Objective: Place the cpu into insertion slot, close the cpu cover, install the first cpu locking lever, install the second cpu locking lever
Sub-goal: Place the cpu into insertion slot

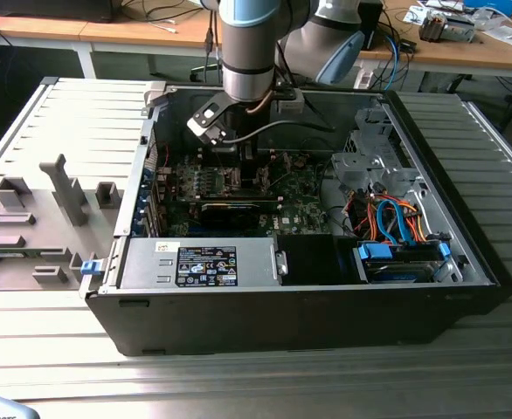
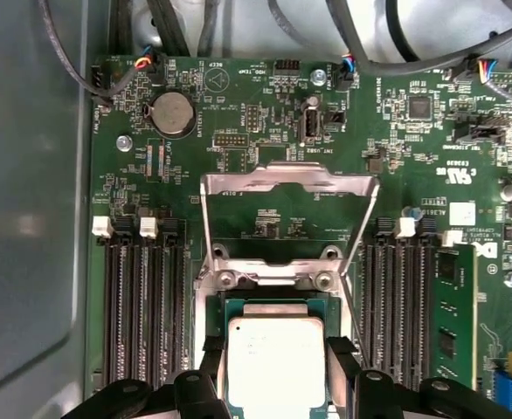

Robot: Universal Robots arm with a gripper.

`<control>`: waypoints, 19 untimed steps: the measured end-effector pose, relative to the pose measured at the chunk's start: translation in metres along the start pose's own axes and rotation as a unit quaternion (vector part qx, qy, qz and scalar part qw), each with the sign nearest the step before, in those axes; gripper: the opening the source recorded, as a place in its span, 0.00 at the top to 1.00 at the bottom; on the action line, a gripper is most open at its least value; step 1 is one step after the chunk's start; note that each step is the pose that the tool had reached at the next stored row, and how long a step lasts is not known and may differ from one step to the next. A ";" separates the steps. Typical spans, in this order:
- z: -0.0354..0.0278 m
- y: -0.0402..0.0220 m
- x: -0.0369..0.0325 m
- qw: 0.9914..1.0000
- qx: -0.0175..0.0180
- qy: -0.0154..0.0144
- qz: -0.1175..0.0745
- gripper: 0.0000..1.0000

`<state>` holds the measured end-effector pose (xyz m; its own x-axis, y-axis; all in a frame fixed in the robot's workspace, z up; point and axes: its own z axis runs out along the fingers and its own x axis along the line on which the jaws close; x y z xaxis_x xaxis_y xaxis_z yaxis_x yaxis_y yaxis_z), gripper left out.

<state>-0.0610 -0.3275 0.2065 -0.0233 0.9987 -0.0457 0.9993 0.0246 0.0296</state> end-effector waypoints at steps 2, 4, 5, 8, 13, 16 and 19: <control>0.0029 -0.0012 0.0004 1.000 0.000 0.000 0.001 0.45; 0.0045 -0.0016 0.0004 1.000 0.000 0.000 0.001 0.45; 0.0056 -0.0017 0.0004 1.000 0.000 0.000 0.001 0.45; 0.0078 -0.0017 0.0006 1.000 0.000 0.000 0.001 0.45; 0.0101 -0.0019 0.0007 1.000 0.000 0.000 0.002 0.45; 0.0102 -0.0019 0.0007 1.000 0.000 0.000 0.002 0.45; 0.0102 -0.0019 0.0007 1.000 0.000 0.000 0.002 0.45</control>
<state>-0.0626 -0.3273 0.1962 -0.0199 0.9988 -0.0457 0.9993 0.0212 0.0296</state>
